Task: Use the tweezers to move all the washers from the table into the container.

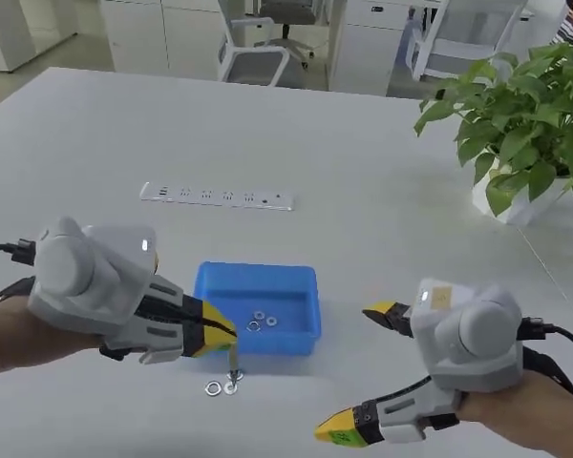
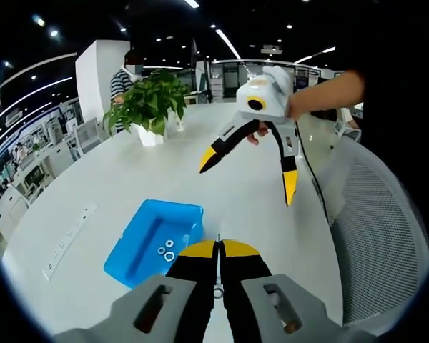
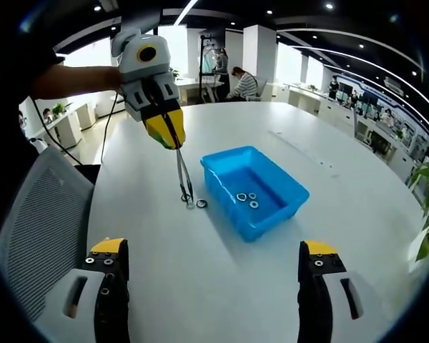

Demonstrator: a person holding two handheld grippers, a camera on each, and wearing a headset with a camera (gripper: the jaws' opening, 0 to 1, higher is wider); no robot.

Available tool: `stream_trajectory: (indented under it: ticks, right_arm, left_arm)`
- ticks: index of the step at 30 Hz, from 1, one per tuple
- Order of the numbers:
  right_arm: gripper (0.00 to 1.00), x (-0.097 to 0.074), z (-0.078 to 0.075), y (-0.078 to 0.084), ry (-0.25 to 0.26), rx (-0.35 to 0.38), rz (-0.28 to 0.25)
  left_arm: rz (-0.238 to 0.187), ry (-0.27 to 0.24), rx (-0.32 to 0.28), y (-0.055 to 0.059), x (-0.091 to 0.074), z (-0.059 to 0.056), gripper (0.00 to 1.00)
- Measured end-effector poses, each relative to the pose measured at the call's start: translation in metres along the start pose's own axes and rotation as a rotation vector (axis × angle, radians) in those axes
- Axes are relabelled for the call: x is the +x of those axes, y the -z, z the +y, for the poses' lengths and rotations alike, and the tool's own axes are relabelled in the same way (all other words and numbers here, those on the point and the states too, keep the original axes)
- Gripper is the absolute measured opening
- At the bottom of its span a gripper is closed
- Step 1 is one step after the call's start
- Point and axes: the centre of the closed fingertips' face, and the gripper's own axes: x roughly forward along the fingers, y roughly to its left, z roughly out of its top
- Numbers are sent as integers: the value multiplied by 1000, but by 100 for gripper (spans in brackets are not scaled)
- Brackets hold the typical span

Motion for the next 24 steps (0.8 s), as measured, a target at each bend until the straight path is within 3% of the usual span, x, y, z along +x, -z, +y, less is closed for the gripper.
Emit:
stream_trajectory:
  ticks: [8, 24]
  right_arm:
    - [99, 1, 1, 3, -6, 4, 6]
    - [98, 4, 3, 6, -18, 7, 20]
  left_arm:
    - [13, 0, -1, 8, 3, 1, 4]
    - [13, 2, -12, 8, 3, -2, 4]
